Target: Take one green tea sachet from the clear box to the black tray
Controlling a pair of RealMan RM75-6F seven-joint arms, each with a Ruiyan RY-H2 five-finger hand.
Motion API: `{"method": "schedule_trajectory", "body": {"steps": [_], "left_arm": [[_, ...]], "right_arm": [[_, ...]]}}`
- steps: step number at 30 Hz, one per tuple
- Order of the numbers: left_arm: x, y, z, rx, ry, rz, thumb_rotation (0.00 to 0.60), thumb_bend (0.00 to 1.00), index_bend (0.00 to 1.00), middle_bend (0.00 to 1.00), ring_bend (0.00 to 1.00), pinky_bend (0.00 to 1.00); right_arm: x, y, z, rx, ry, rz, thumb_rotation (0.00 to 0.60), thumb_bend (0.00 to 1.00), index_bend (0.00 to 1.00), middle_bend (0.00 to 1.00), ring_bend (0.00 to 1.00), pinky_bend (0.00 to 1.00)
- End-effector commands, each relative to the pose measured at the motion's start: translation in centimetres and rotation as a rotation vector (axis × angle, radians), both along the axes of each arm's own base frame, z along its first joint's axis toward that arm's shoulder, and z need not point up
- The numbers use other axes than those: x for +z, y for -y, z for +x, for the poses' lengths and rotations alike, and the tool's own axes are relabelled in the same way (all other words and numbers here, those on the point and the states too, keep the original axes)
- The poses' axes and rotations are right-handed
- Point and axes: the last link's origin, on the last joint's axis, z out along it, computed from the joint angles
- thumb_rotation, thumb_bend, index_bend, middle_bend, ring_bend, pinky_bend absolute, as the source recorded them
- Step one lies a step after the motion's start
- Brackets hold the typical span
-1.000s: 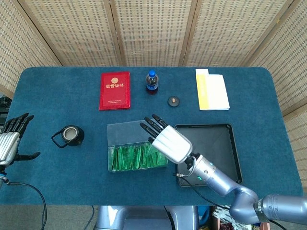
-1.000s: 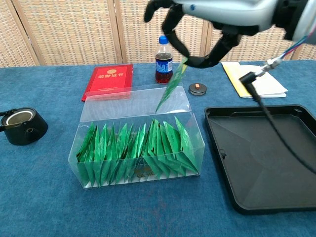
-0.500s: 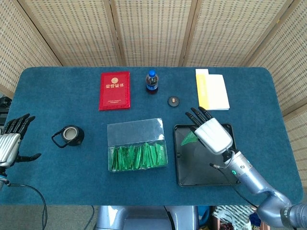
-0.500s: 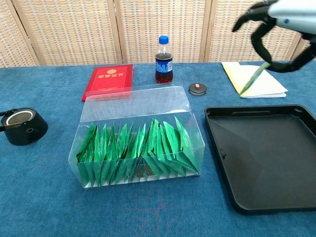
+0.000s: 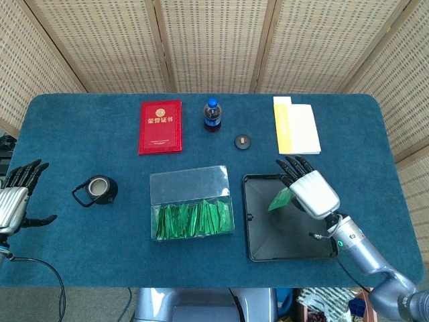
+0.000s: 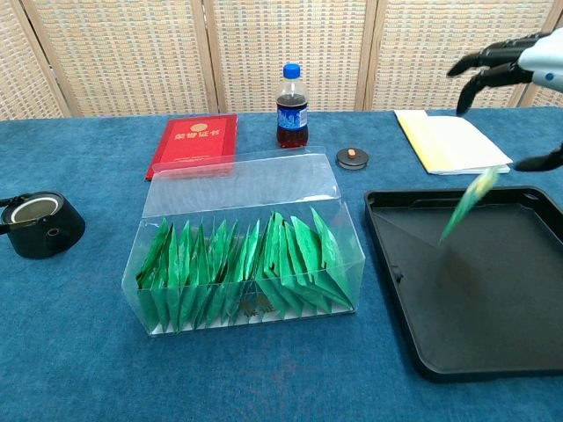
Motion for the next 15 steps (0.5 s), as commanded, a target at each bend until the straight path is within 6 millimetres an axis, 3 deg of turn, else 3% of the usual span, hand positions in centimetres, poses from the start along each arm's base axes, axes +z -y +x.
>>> {"method": "schedule_trajectory", "body": {"steps": [1,8,11,15], "left_arm": [[0.0,0.0,0.0,0.0,0.0,0.0,0.6,0.1,0.0,0.0,0.0,0.0],[0.1,0.0,0.0,0.0,0.001,0.003,0.6,0.1,0.0,0.0,0.0,0.0],[0.0,0.1,0.0,-0.005,-0.005,0.006,0.6,0.1,0.0,0.0,0.0,0.0],[0.0,0.2,0.1,-0.013,-0.01,0.015,0.6,0.1,0.0,0.0,0.0,0.0]], "right_arm": [[0.8,-0.3,0.1,0.008,0.012,-0.03,0.6,0.17,0.05,0.06,0.12,0.2],[3.2,-2.7,0.3,0.037,0.101,-0.084,0.6,0.17,0.05,0.06,0.12,0.18],[4.4,-5.7,-1.6,0.039,0.188,-0.143,0.6,0.14,0.05,0.05,0.11,0.14],[4.4,-7.2,-3.7,-0.005,0.209,-0.18,0.6,0.01,0.03,0.0,0.01,0.01]]}}
